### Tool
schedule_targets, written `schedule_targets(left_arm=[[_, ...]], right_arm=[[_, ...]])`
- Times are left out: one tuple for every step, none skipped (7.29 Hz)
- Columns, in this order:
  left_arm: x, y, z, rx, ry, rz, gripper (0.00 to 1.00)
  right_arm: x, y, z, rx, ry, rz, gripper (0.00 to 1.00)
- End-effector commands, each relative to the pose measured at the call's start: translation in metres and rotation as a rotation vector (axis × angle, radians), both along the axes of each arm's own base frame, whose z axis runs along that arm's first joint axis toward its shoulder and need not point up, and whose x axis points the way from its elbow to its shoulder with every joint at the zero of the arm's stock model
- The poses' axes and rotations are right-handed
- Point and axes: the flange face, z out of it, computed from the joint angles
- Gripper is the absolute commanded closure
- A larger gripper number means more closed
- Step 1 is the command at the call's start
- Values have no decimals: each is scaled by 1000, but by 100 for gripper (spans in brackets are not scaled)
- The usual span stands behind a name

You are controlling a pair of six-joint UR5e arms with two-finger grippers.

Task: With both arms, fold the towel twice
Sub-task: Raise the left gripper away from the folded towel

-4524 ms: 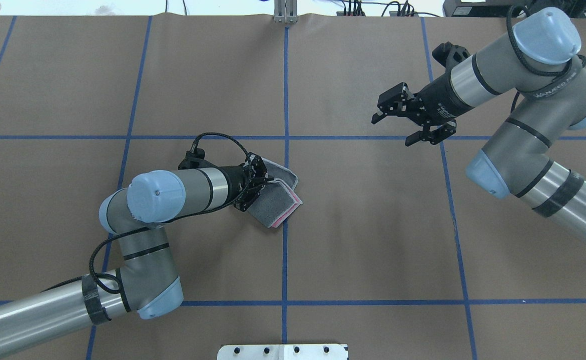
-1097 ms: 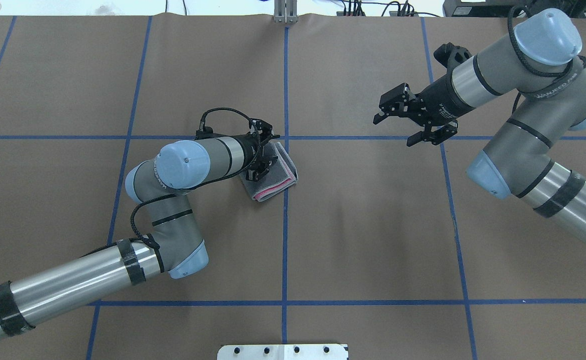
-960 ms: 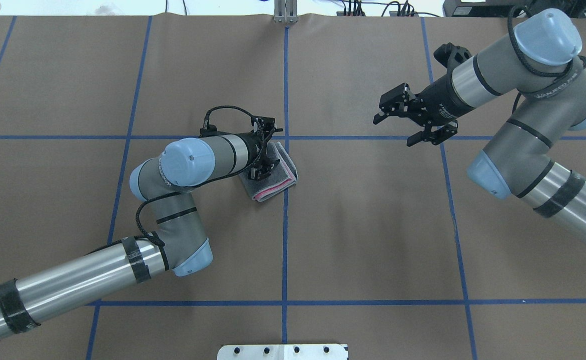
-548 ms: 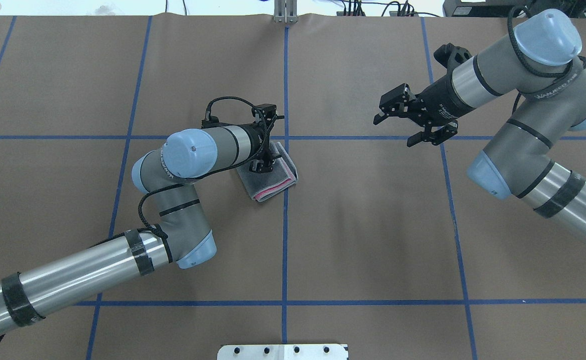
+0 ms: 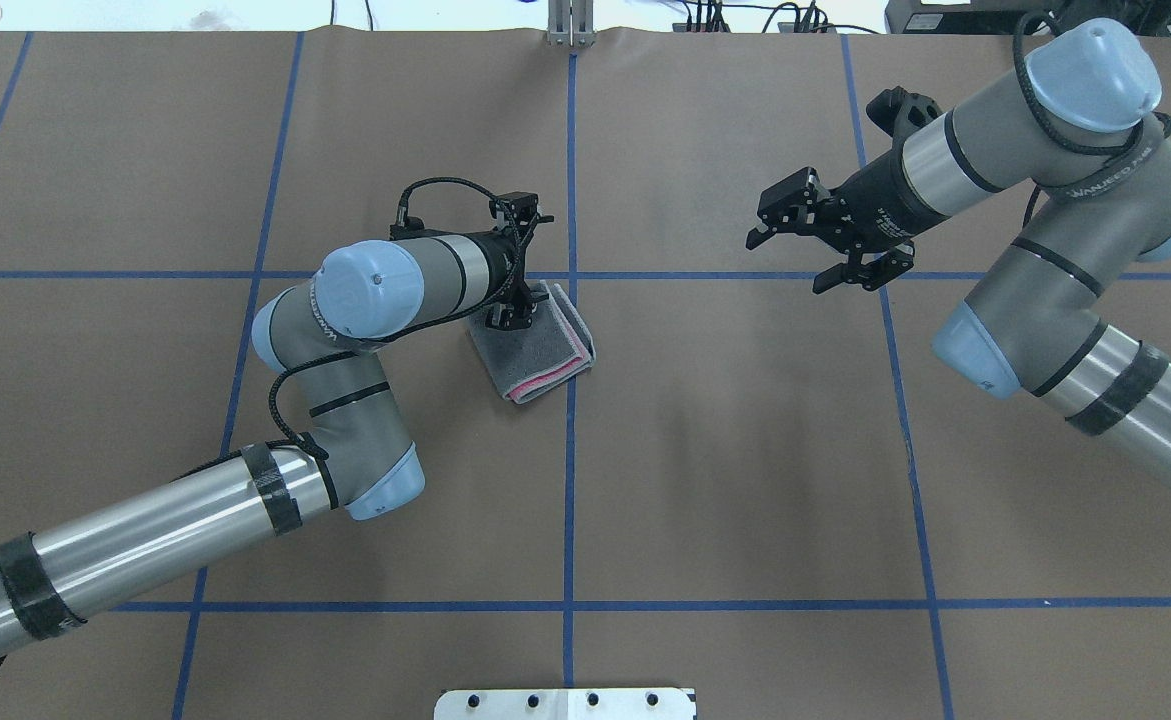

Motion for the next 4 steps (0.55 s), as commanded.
schedule_targets(left_arm=[[2,-4,10,-9,-18,-3,1],[0,-7,11,-10,-20,-8,1],[0,-9,14,-13,-25,-9,1],[-3,-13,15,-14,-26,-15,1]], right_arm=[[0,0,0,0,0,0,0],[0,0,0,0,0,0,0],[0,0,1,-1,1,0,0],[0,0,1,-1,1,0,0]])
